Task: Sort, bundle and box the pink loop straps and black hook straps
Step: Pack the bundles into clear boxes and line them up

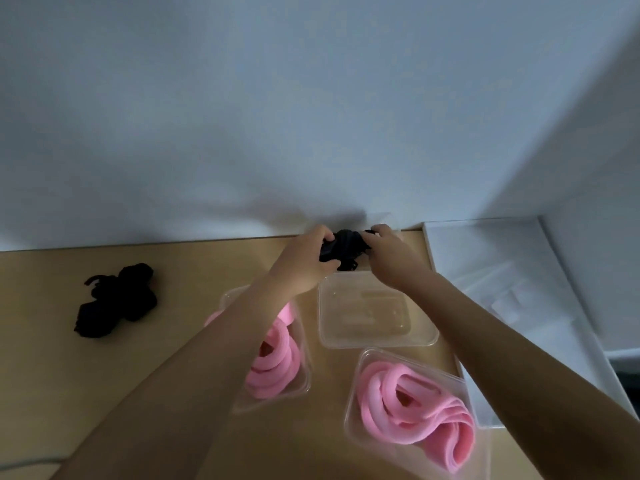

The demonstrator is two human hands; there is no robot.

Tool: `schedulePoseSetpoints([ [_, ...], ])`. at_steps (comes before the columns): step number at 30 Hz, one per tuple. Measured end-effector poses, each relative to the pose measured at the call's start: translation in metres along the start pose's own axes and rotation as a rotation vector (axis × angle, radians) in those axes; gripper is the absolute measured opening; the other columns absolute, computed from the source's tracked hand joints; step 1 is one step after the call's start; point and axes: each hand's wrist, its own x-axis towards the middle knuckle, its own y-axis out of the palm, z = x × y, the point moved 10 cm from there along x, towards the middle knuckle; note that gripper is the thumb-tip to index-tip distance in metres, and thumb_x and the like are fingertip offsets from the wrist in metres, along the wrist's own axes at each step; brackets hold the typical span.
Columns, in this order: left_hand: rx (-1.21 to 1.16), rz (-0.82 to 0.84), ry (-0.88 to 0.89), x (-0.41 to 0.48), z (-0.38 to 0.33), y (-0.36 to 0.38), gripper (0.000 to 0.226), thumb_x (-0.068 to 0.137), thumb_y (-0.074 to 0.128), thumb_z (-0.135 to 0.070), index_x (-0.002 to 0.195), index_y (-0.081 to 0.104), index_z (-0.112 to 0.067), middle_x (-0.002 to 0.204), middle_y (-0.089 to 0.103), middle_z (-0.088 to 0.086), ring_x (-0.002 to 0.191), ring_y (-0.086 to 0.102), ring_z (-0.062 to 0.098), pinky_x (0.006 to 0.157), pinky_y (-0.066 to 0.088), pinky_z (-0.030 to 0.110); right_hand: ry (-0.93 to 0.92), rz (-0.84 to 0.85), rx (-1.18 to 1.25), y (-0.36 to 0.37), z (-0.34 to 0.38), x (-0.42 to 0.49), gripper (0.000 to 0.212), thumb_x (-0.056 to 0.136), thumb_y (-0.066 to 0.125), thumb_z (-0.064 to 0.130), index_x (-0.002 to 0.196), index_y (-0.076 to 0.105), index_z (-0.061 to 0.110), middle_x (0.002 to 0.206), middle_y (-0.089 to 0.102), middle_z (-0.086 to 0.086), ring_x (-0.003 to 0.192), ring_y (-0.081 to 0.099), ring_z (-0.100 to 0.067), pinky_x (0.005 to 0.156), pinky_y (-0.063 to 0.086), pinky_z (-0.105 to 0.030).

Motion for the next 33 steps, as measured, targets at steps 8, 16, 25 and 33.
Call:
schedulePoseSetpoints([
  [8,-0.026,-0.048,0.025,0.004,-0.005,-0.005,0.041,0.084,0.064,-0.019,0.122,0.050,-0.015,0.112,0.059,0.002,0.098,0.056,0.019,0.080,0.045,0.028,0.181,-0.061,0.025,-0.009,-0.017,0.005,0.009,0.092,0.044,0.000,0.097,0.051,0.002,0.109,0.048,-0.018,0.068,0.045,-0.027,0.060,0.035,-0.035],
  [16,0.044,0.082,0.081,0.011,-0.009,0.013,0.038,0.082,0.064,-0.015,0.118,0.055,-0.018,0.114,0.058,0.003,0.091,0.052,0.016,0.071,0.040,0.023,0.193,-0.098,0.145,-0.013,-0.025,0.003,0.010,0.087,0.044,-0.004,0.087,0.049,0.005,0.105,0.051,-0.019,0.073,0.046,-0.028,0.062,0.036,-0.035],
  [25,0.049,0.091,0.066,0.027,-0.005,0.032,0.029,0.079,0.071,-0.009,0.108,0.068,-0.013,0.117,0.052,0.010,0.109,0.050,0.023,0.083,0.034,0.019,0.115,-0.122,0.207,-0.017,-0.020,-0.004,0.019,0.089,0.047,0.007,0.102,0.059,0.001,0.102,0.059,-0.015,0.087,0.056,-0.031,0.077,0.047,-0.040],
  [33,0.156,0.077,0.102,0.025,-0.004,0.034,0.032,0.081,0.068,-0.017,0.113,0.065,-0.017,0.113,0.054,0.006,0.111,0.045,0.022,0.085,0.032,0.023,0.076,-0.122,0.137,-0.017,-0.006,-0.011,0.020,0.091,0.048,0.012,0.104,0.055,-0.001,0.105,0.056,-0.015,0.086,0.056,-0.031,0.072,0.046,-0.039],
])
